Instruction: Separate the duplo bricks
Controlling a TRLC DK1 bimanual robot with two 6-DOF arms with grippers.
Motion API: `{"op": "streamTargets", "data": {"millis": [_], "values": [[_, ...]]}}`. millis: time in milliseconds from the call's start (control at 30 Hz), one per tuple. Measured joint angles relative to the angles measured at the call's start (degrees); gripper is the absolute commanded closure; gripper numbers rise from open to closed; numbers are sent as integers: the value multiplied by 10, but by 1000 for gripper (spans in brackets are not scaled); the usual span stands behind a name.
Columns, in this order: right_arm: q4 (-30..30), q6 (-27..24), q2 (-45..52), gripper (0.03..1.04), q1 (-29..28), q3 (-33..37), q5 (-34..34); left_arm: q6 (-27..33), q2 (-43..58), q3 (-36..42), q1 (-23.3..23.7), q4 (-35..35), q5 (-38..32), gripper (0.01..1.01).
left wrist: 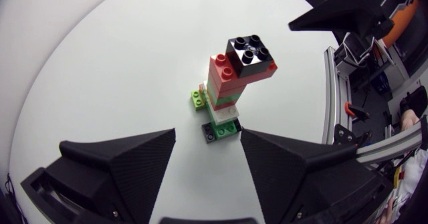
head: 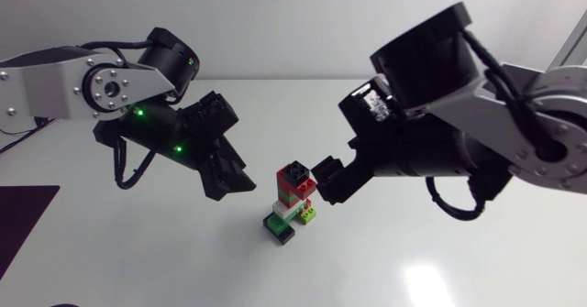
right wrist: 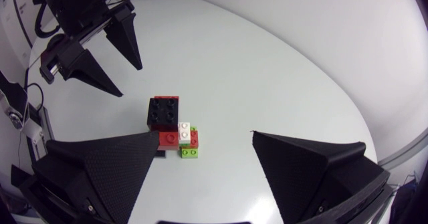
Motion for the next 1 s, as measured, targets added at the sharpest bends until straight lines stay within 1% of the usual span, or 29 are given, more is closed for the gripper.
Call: {"op": "streamTargets", "data": {"millis": [100,167,300,500,633,800,1000], "values": [[0,-28,17,66,-1,8,-1,21,12,-4,6,14,23,346],[0,-38,20,66,-4,9,-3,29,25,-4,11,17,43,346],[0,-43,26,66,-24,28,-32,32,40,-16,14,27,76,348],[0,-47,40,67,-26,44,-40,29,42,-50,1,69,81,346],[1,-47,63,67,-22,50,-40,7,42,-78,-10,116,90,351],[0,-47,80,67,-22,54,-40,-38,41,-127,-34,222,89,354],[0,-47,81,67,-20,54,-40,-97,32,-173,-67,325,57,354]]}}
